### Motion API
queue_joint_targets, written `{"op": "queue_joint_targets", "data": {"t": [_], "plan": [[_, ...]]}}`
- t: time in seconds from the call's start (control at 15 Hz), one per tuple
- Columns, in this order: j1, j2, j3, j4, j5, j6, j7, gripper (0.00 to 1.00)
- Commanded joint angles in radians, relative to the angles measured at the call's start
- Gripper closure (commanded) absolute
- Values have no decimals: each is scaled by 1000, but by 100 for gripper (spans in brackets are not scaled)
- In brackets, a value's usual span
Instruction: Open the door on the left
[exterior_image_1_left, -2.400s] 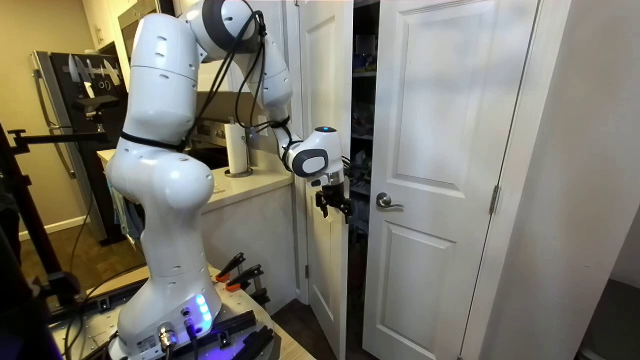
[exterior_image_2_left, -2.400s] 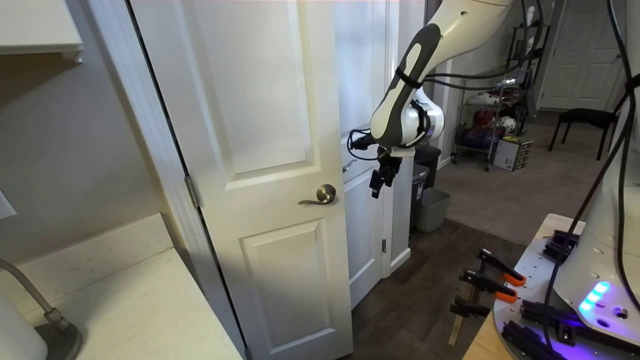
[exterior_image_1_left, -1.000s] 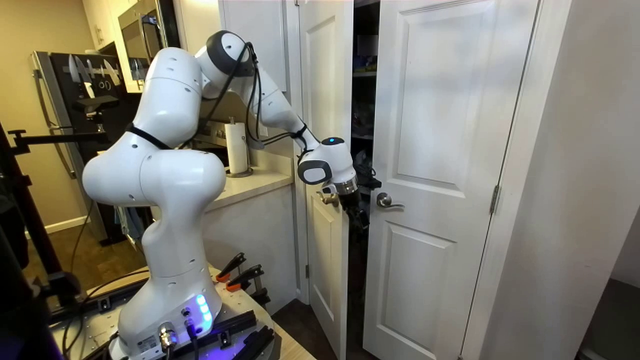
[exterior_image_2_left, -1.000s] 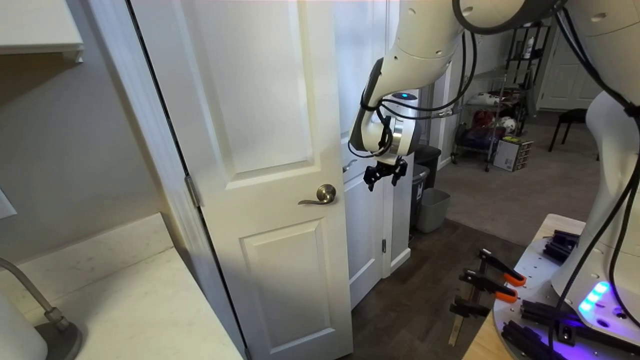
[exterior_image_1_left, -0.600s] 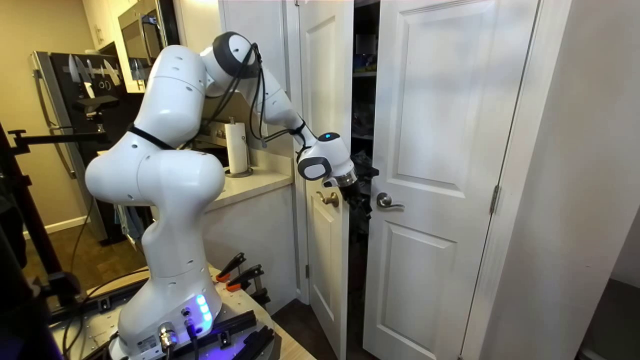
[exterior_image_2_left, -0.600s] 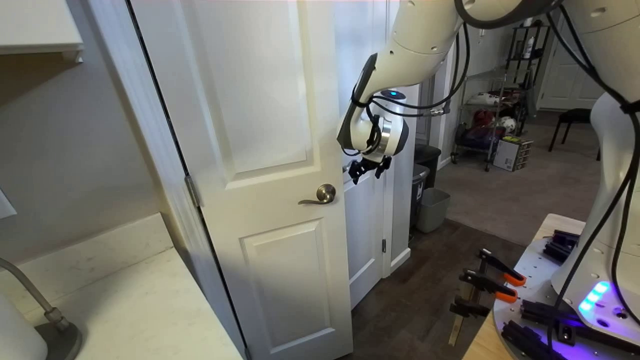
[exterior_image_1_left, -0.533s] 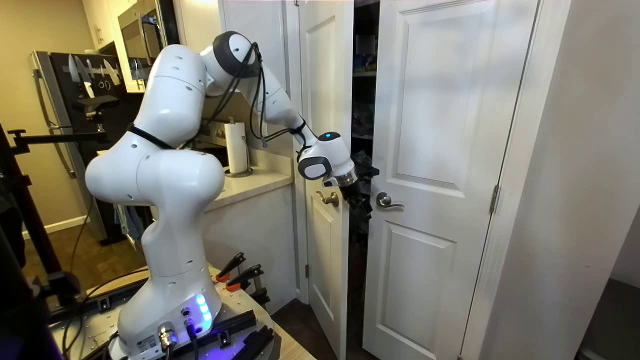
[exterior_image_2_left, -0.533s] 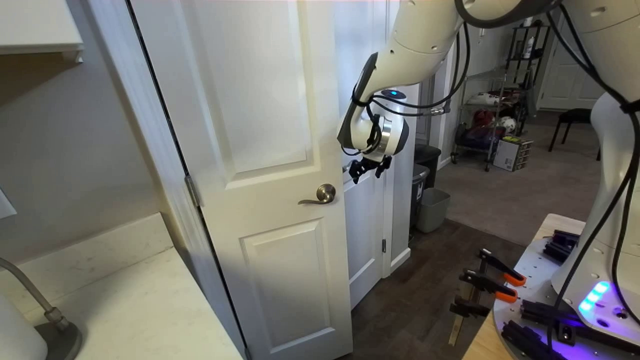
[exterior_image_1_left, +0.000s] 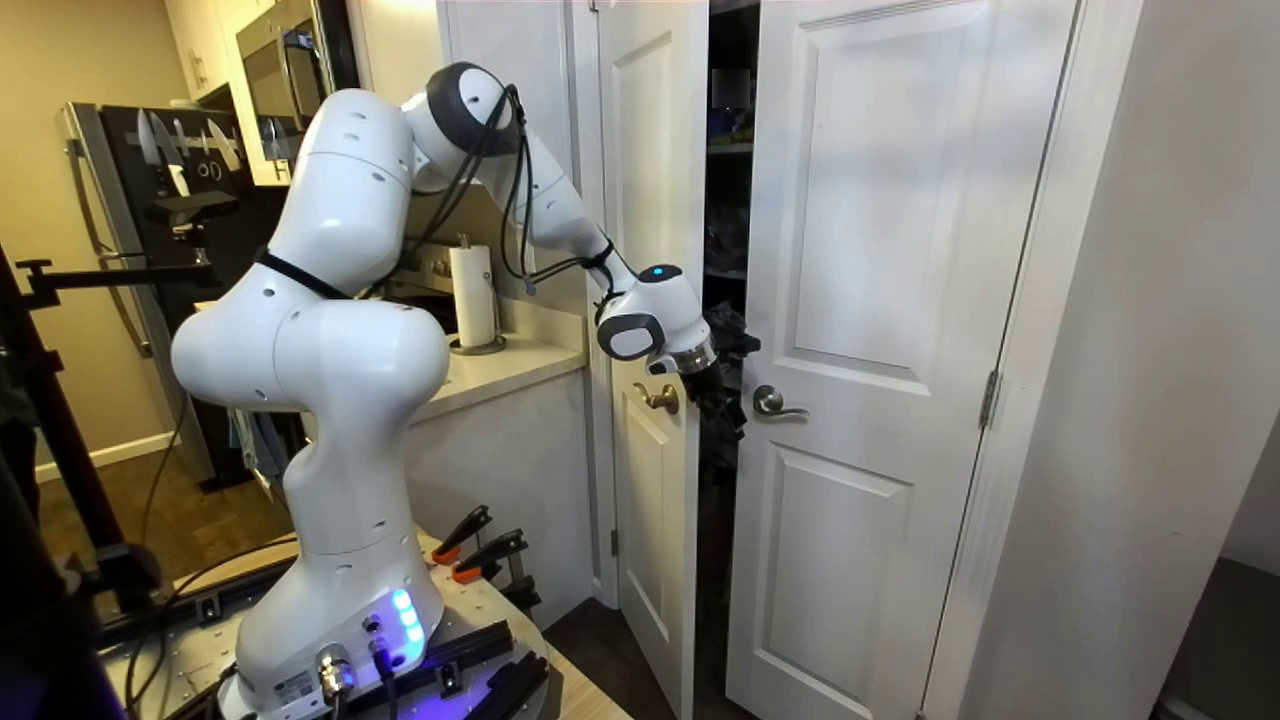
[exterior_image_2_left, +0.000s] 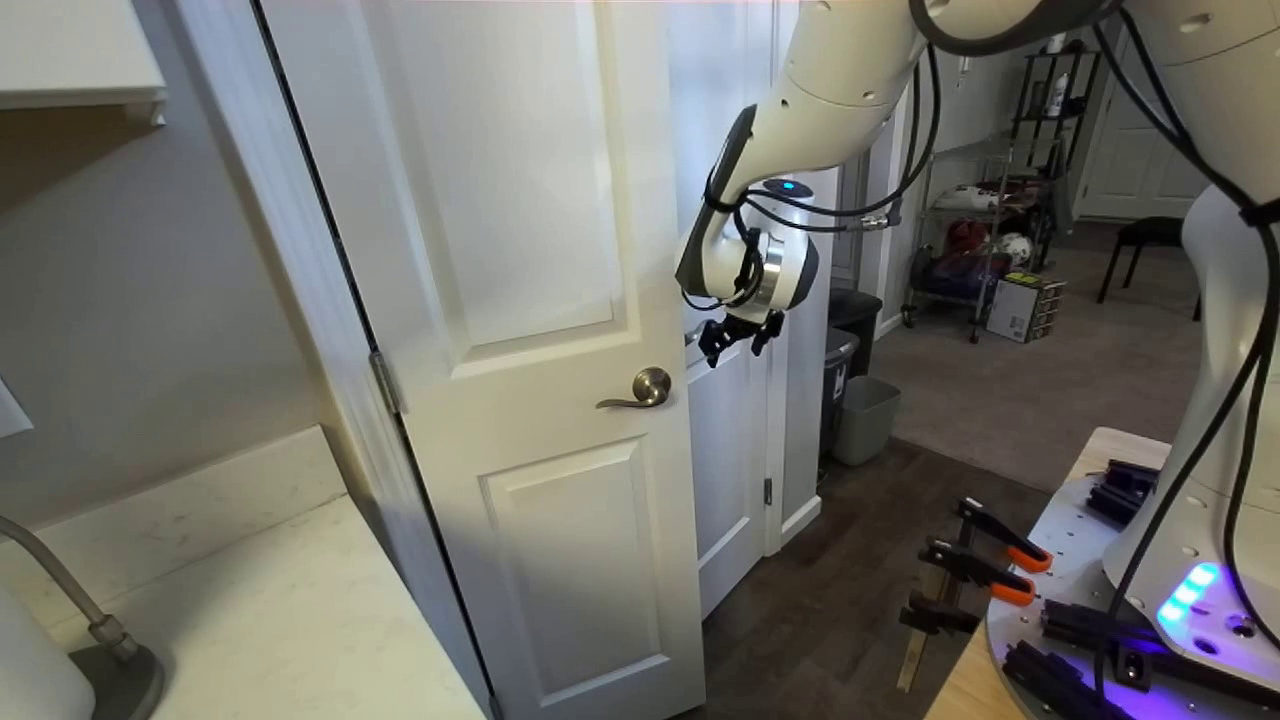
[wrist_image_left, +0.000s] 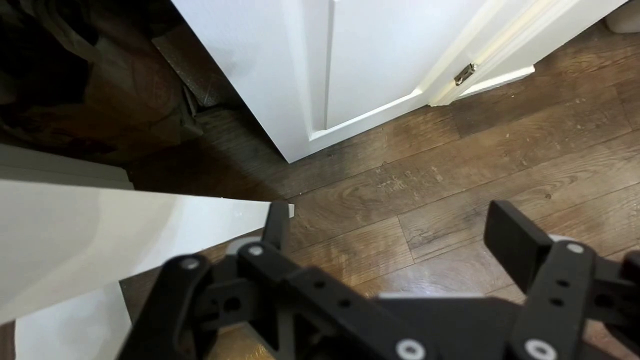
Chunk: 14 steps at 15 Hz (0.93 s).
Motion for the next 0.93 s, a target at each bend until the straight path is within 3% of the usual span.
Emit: {"op": "queue_joint_targets", "data": {"t": [0.0, 0.07, 0.13, 0.27, 0.33, 0.53, 0.87], "plan": [[-54, -18, 42, 14, 78, -8, -20, 0], [-82, -28, 64, 19, 138, -12, -23, 0], [-214, -77, 199, 12, 89, 55, 22, 0], [-323, -71, 303, 36, 117, 78, 39, 0], [-287, -45, 261, 60, 230, 38, -15, 0], [-372, -36, 320, 101, 388, 42, -24, 0], [-388, -24, 315, 156, 662, 24, -105, 0]]}}
